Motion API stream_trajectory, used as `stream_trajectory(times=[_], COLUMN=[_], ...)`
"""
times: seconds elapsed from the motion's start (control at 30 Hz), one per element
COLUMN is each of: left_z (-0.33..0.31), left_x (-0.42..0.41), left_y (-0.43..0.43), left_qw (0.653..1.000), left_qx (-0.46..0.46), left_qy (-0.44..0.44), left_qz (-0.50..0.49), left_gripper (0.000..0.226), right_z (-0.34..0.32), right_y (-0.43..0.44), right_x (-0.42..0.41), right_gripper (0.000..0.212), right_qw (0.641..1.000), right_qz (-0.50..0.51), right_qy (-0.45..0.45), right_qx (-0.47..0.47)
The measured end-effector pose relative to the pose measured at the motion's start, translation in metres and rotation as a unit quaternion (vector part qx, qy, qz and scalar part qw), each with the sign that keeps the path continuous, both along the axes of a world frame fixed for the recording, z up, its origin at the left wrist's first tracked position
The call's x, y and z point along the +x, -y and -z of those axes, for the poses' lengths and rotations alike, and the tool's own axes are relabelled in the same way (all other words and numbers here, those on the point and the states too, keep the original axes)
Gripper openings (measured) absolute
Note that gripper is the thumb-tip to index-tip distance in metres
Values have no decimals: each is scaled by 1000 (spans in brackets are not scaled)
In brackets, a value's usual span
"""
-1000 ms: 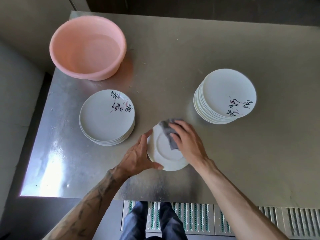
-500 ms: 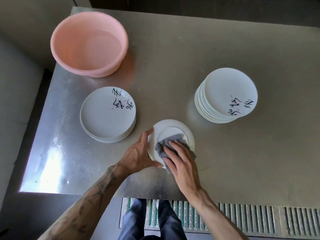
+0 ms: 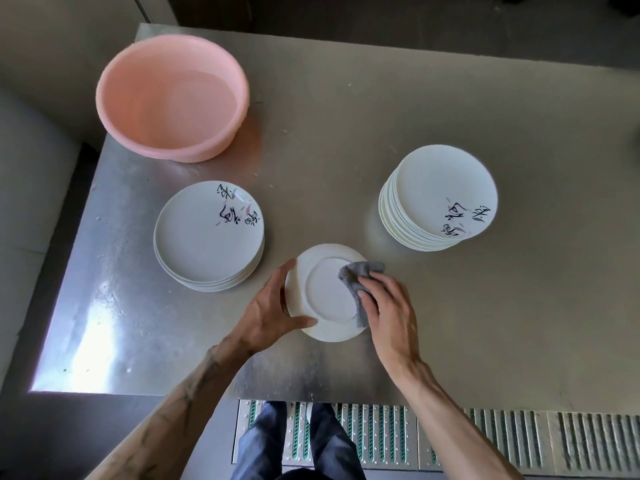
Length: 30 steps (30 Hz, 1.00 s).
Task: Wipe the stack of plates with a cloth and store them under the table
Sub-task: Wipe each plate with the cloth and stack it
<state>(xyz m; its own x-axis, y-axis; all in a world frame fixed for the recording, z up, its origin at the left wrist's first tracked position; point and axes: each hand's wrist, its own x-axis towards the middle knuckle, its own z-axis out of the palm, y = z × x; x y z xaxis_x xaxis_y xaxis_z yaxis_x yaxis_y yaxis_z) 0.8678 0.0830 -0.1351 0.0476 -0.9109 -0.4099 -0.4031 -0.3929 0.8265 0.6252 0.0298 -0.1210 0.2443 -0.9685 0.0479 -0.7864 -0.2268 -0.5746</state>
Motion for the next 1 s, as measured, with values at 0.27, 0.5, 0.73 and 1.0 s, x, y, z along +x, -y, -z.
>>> stream_trajectory(times=[0.27, 0.5, 0.73, 1.0], left_z=[-46, -113, -171, -159], left_x=[-4, 3, -20, -75], left_y=[18, 51, 105, 182], left_qw=[990, 986, 962, 952], left_qx=[-20, -126, -244, -296], left_qy=[-83, -9, -31, -6], left_qz=[-108, -105, -117, -78], left_gripper=[68, 49, 26, 19], right_z=[-17, -28, -35, -43], right_y=[1, 5, 5, 9], right_x=[-14, -19, -19, -22], right_gripper=[20, 18, 17, 19], right_qw=[999, 998, 998, 996], right_qz=[35, 46, 48, 66], right_qy=[31, 38, 48, 58], right_qx=[6, 1, 16, 29])
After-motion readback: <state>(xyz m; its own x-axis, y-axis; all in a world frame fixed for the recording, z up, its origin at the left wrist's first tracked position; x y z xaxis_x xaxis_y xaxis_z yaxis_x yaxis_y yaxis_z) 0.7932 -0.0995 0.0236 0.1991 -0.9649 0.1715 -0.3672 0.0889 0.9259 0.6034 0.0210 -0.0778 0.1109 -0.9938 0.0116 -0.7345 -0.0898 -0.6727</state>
